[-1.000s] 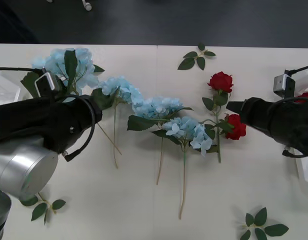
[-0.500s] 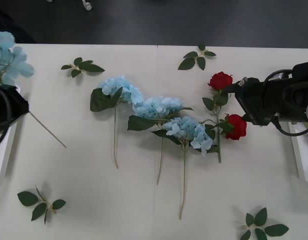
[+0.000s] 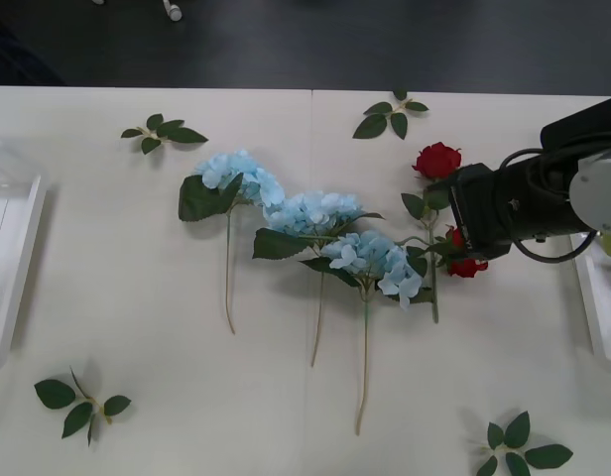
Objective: Put the red flowers into the right box and the blue flowers into the left box
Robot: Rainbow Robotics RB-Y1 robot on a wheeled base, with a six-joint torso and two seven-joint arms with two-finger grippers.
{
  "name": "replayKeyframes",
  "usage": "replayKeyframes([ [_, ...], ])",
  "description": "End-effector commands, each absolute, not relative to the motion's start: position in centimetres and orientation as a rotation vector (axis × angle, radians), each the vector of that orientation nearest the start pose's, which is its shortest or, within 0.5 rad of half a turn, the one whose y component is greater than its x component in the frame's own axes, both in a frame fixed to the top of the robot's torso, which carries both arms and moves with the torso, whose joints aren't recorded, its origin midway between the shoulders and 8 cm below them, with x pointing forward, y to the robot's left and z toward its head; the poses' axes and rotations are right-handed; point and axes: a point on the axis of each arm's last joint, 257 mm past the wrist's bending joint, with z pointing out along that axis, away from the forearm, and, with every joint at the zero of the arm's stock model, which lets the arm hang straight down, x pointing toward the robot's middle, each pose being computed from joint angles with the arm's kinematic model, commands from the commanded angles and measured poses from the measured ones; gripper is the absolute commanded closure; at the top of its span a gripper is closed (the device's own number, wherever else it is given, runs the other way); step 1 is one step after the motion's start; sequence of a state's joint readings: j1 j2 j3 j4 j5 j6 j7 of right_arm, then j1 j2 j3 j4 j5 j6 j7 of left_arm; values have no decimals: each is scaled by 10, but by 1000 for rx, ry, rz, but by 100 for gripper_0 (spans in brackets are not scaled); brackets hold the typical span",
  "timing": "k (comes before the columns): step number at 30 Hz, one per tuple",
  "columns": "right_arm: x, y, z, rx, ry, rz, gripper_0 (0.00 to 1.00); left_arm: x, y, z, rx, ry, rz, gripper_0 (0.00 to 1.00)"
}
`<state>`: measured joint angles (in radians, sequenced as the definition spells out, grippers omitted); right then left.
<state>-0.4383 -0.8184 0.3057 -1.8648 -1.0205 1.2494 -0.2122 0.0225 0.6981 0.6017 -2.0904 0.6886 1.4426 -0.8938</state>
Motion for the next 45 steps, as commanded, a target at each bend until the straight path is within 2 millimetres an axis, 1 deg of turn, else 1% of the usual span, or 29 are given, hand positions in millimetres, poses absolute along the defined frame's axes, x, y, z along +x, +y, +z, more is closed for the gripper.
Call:
replayKeyframes([
  [1,487,-172,-201,1716,2273,967,0,428,549,-107,-843,2063,-45,100],
  [3,489,-172,-207,1750,2277,947,0,434,567,-114,-856,2072,-32,100],
  [6,493,-171,-214,1782,2273,943,0,443,583,-124,-852,2087,-16,100],
  [7,495,-171,-217,1800,2267,942,0,446,590,-130,-854,2096,-12,100],
  [9,497,-169,-224,1828,2266,939,0,452,596,-138,-853,2102,-13,100],
  [11,499,-168,-233,1839,2274,917,0,457,605,-153,-853,2126,-1,100],
  [13,500,-168,-242,1831,2279,897,0,463,609,-164,-848,2140,4,100],
  [20,509,-162,-264,1825,2252,914,0,476,616,-193,-858,2168,23,100],
  [23,510,-162,-265,1831,2249,918,0,477,617,-204,-854,2183,40,100],
  [28,510,-160,-263,1838,2248,925,0,478,616,-208,-846,2191,53,100],
  [30,510,-160,-263,1840,2247,925,0,478,616,-208,-844,2191,53,78],
  [31,510,-160,-263,1840,2247,925,0,478,615,-207,-846,2190,46,55],
  [32,510,-160,-263,1840,2247,925,0,479,614,-207,-845,2190,43,43],
  [33,510,-160,-263,1838,2247,926,0,480,613,-206,-838,2187,40,35],
  [36,510,-160,-263,1838,2247,926,0,482,610,-204,-831,2186,32,31],
  [39,511,-163,-266,1857,2242,921,0,482,601,-199,-813,2201,19,30],
  [43,517,-165,-268,1879,2222,944,0,479,578,-181,-763,2240,-7,27],
  [44,519,-168,-269,1882,2215,945,0,478,571,-177,-745,2250,-16,27],
  [45,521,-168,-269,1888,2205,954,0,476,559,-171,-718,2262,-40,27],
])
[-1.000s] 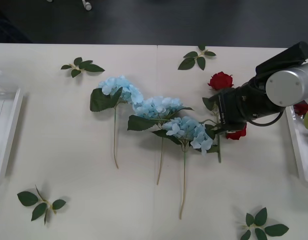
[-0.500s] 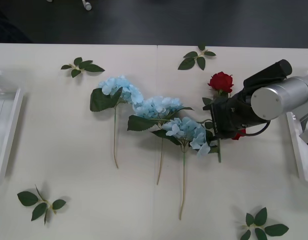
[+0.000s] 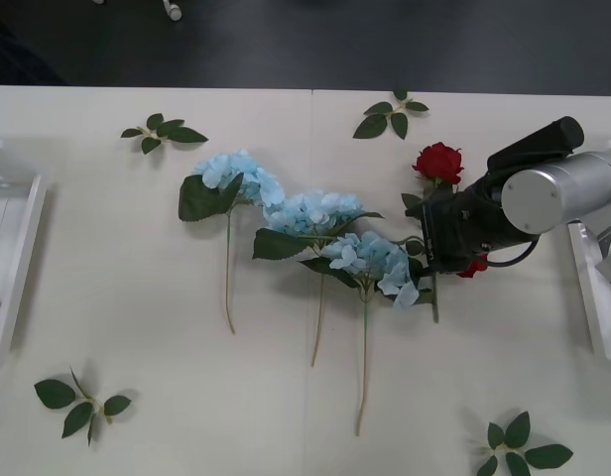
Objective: Put the red flowers into the right box and the blue flowers into the left box
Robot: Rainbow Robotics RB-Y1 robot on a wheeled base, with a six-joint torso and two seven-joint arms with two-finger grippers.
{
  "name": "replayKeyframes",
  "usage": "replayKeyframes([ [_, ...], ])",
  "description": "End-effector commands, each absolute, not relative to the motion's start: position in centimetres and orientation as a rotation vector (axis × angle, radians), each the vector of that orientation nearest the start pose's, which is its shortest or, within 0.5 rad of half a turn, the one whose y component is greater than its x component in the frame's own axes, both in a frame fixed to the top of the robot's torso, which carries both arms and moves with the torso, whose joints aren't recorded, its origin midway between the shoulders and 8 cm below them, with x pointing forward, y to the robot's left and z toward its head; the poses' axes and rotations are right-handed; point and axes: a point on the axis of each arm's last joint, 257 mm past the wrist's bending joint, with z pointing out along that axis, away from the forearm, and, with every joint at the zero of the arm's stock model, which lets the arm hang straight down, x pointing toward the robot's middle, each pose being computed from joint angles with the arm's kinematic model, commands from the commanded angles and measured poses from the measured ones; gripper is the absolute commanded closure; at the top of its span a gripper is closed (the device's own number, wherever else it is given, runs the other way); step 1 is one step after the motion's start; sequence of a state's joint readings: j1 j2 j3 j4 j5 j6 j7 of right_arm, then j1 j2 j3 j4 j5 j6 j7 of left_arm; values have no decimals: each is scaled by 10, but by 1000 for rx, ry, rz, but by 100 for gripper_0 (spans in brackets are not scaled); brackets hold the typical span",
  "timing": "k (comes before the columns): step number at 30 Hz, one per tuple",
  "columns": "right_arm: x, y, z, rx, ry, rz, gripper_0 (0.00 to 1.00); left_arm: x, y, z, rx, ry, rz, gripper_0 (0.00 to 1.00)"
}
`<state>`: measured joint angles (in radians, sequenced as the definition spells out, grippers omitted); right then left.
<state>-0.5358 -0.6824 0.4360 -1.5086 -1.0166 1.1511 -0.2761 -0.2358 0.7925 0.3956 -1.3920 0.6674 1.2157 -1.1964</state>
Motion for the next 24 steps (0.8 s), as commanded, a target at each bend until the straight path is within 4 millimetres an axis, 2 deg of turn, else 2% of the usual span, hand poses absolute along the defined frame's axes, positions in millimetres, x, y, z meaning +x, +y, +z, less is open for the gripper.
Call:
replayKeyframes([
  [1,523,-169,-268,1891,2201,957,0,475,550,-167,-697,2273,-58,27],
  [4,526,-170,-270,1901,2200,952,0,469,515,-157,-601,2311,-106,27],
  [5,526,-170,-270,1901,2200,952,0,469,515,-157,-601,2311,-106,27],
  [6,528,-170,-270,1909,2196,952,0,464,487,-155,-517,2348,-122,27],
  [7,529,-172,-270,1912,2194,950,0,462,470,-155,-469,2369,-137,27],
  [8,529,-172,-270,1912,2194,948,0,461,462,-155,-444,2379,-142,27],
  [14,529,-174,-274,1899,2208,938,2,446,377,-167,-189,2481,-165,27],
  [15,528,-175,-275,1899,2211,936,9,445,362,-170,-163,2490,-190,27],
  [17,527,-175,-277,1895,2221,934,33,443,335,-176,-137,2497,-249,28],
  [19,527,-175,-277,1884,2231,935,65,442,306,-181,-131,2501,-335,28],
  [20,527,-175,-277,1879,2235,935,75,442,296,-184,-131,2500,-364,27],
  [22,526,-175,-278,1878,2243,936,91,440,279,-189,-123,2503,-393,27],
  [24,526,-175,-279,1868,2251,938,100,439,259,-195,-94,2509,-396,27],
])
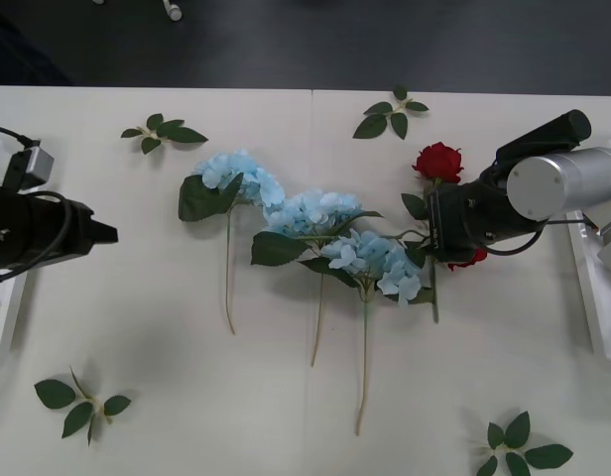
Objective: Put the red flowers into the right box and the blue flowers into the left box
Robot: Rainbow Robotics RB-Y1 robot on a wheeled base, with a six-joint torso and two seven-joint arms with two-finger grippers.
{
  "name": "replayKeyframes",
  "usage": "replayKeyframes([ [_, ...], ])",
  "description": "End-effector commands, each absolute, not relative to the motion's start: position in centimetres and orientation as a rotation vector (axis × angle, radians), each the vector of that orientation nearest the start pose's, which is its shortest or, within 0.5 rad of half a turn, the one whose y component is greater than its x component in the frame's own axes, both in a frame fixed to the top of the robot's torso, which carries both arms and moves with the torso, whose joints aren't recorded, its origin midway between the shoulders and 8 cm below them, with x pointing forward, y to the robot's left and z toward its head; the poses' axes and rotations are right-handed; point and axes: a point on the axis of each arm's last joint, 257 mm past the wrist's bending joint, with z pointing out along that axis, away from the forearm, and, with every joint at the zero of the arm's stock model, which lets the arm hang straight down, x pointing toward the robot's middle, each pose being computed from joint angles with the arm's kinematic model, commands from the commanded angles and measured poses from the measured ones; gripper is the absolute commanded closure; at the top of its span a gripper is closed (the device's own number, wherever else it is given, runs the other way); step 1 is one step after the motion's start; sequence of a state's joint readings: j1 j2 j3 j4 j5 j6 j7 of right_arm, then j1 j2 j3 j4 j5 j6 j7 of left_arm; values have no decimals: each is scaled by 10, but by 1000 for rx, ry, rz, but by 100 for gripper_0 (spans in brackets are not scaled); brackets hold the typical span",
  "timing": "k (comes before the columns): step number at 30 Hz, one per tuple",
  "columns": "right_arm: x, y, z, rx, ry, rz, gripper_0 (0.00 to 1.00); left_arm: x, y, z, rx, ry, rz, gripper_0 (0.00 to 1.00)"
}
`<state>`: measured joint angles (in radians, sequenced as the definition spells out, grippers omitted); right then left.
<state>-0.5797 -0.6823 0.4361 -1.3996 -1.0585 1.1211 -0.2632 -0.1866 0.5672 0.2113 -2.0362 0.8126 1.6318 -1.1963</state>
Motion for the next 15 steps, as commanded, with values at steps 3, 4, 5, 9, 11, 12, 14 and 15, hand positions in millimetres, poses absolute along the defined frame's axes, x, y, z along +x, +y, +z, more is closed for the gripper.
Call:
replayKeyframes([
  [3,525,-174,-280,1854,2263,932,100,441,236,-203,-39,2519,-372,27],
  [4,524,-174,-280,1847,2268,930,100,443,226,-208,-3,2528,-339,27],
  [5,524,-175,-281,1845,2270,928,100,443,221,-209,14,2530,-327,27],
  [9,521,-176,-285,1837,2286,908,100,451,193,-222,88,2555,-262,28],
  [11,522,-177,-285,1835,2286,908,100,458,182,-228,90,2568,-265,28],
  [12,521,-177,-287,1834,2292,903,100,462,175,-232,81,2577,-275,29],
  [14,521,-177,-287,1827,2294,904,100,469,165,-235,71,2583,-289,29],
  [15,521,-178,-287,1824,2296,901,100,473,160,-238,66,2587,-297,29],
])
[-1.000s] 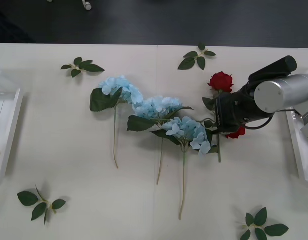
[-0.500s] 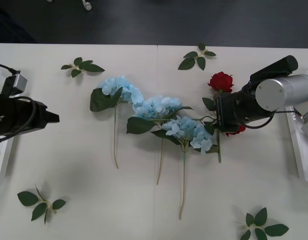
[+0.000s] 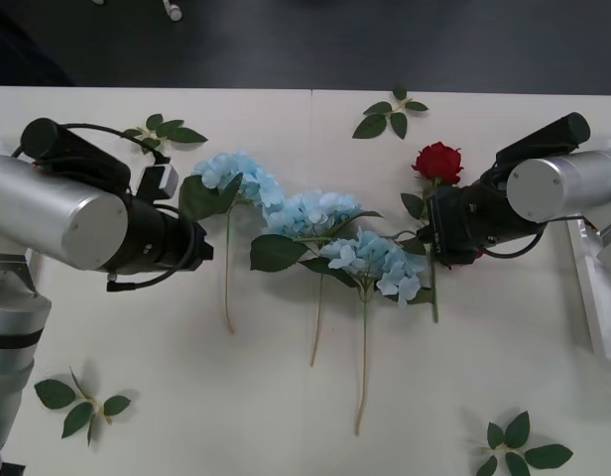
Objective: Put the red flowers into the right box and the blue flowers into the left box
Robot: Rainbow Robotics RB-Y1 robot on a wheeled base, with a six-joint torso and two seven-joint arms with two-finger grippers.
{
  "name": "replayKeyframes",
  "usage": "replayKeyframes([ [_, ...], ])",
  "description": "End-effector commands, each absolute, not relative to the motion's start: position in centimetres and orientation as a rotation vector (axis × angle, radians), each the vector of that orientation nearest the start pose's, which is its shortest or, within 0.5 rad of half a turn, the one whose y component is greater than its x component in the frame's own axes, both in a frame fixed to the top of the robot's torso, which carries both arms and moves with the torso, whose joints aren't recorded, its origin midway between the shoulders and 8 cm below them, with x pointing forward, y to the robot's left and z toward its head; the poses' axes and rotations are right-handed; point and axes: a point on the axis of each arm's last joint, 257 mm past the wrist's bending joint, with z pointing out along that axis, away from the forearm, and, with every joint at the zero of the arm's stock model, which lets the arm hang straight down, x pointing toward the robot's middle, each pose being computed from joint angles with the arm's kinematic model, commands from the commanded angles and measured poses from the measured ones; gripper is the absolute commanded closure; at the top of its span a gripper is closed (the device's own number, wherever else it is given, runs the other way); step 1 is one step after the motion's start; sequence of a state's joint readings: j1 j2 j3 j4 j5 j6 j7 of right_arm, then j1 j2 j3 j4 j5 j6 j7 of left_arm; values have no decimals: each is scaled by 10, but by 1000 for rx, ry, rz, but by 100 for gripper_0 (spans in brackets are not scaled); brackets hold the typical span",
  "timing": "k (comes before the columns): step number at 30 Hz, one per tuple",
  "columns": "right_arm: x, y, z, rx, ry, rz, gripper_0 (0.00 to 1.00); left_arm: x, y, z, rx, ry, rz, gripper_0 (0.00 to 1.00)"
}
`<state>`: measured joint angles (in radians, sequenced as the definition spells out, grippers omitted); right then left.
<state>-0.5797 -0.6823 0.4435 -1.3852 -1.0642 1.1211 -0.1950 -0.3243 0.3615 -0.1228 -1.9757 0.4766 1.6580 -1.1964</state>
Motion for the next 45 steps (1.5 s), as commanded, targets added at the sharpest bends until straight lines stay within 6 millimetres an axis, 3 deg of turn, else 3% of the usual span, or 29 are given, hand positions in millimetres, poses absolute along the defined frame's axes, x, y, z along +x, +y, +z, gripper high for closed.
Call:
replayKeyframes([
  [1,521,-179,-286,1822,2297,903,100,477,156,-241,58,2592,-303,29],
  [8,522,-186,-266,1809,2316,927,100,504,138,-261,91,2601,-258,30],
  [16,516,-203,-236,1782,2361,898,100,524,139,-277,85,2593,-227,31],
  [30,516,-210,-239,1713,2391,856,100,531,145,-302,97,2593,-170,32],
  [34,514,-212,-241,1698,2404,831,100,531,143,-308,99,2596,-167,44],
  [36,514,-215,-242,1690,2408,818,100,531,144,-309,102,2597,-159,60],
  [37,514,-215,-243,1686,2410,812,100,531,144,-310,103,2600,-158,76],
  [38,514,-215,-243,1674,2415,807,94,530,144,-313,103,2606,-155,88],
  [40,515,-219,-245,1665,2410,785,49,529,144,-315,105,2610,-150,99],
  [41,516,-221,-245,1659,2407,778,36,529,144,-315,107,2610,-150,100],
  [43,517,-222,-245,1646,2409,770,18,530,143,-314,113,2607,-145,100],
  [45,517,-222,-246,1641,2409,767,16,529,142,-315,117,2608,-146,100],
])
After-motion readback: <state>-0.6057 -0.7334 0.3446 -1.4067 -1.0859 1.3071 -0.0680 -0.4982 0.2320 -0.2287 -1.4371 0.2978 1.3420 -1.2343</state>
